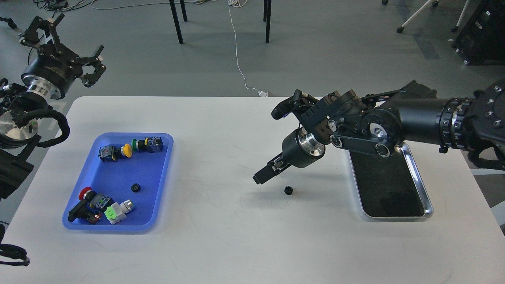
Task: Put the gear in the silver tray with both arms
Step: 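Reach the right gripper down to the black gear and grasp it, then carry the black gear with the right gripper over the silver tray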
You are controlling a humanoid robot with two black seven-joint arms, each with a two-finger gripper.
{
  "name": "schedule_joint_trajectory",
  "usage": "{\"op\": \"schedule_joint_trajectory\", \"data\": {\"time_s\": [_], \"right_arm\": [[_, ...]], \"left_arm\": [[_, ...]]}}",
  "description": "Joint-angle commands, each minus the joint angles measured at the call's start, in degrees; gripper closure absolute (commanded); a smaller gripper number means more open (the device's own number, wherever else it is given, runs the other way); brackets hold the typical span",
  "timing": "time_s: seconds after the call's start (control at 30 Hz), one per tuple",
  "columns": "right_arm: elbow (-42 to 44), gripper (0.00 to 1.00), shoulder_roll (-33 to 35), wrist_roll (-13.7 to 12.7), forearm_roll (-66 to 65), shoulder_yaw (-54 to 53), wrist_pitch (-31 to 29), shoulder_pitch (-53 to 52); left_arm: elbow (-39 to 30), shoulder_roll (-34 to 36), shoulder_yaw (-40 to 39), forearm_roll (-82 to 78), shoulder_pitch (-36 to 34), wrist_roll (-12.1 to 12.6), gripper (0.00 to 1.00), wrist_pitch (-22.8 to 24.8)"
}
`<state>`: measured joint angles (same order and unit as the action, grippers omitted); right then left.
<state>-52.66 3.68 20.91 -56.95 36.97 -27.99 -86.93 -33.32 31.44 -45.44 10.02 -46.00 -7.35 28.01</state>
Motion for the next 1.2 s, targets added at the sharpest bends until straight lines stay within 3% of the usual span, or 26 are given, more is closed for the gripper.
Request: {"op": "schedule_joint_trajectory", "data": {"time_s": [0.0,0.33,0.5,0.83,0.97,1.1,1.17], "right_arm": [[0.18,0.14,-0.34,0.01,-2.20,1.53,-0.01,1.58],[0.80,0.22,-1.65,-0.25,-6.32,1.88,-0.01,3.96],[2.56,0.26,-2.97,-2.10,-9.94,3.55,-0.01,4.05],[3.96,0.35,-3.68,-2.10,-9.85,3.64,-0.01,5.45],[3.96,0.46,-3.68,-2.10,-9.94,3.81,-0.01,5.37],[3.96,0.73,-3.68,-2.10,-10.11,3.90,-0.01,5.10],[3.96,0.80,-3.68,-2.10,-10.20,3.90,-0.01,4.93]], "left_arm": [[0.01,0.64,0.00,0.09,0.73,-0.03,0.03,-0.01],[0.01,1.43,0.00,0.09,1.26,-0.03,0.03,-0.01],[0.01,1.43,0.00,0.00,1.26,-0.03,0.03,-0.01],[0.01,1.78,0.00,0.09,2.06,-0.12,0.03,-0.01],[0.01,1.96,0.00,0.09,2.49,-0.12,0.03,-0.01],[0.01,2.22,0.00,0.09,2.49,-0.12,0.03,-0.01],[0.01,2.14,0.00,0.09,2.49,-0.12,0.03,-0.01]]}}
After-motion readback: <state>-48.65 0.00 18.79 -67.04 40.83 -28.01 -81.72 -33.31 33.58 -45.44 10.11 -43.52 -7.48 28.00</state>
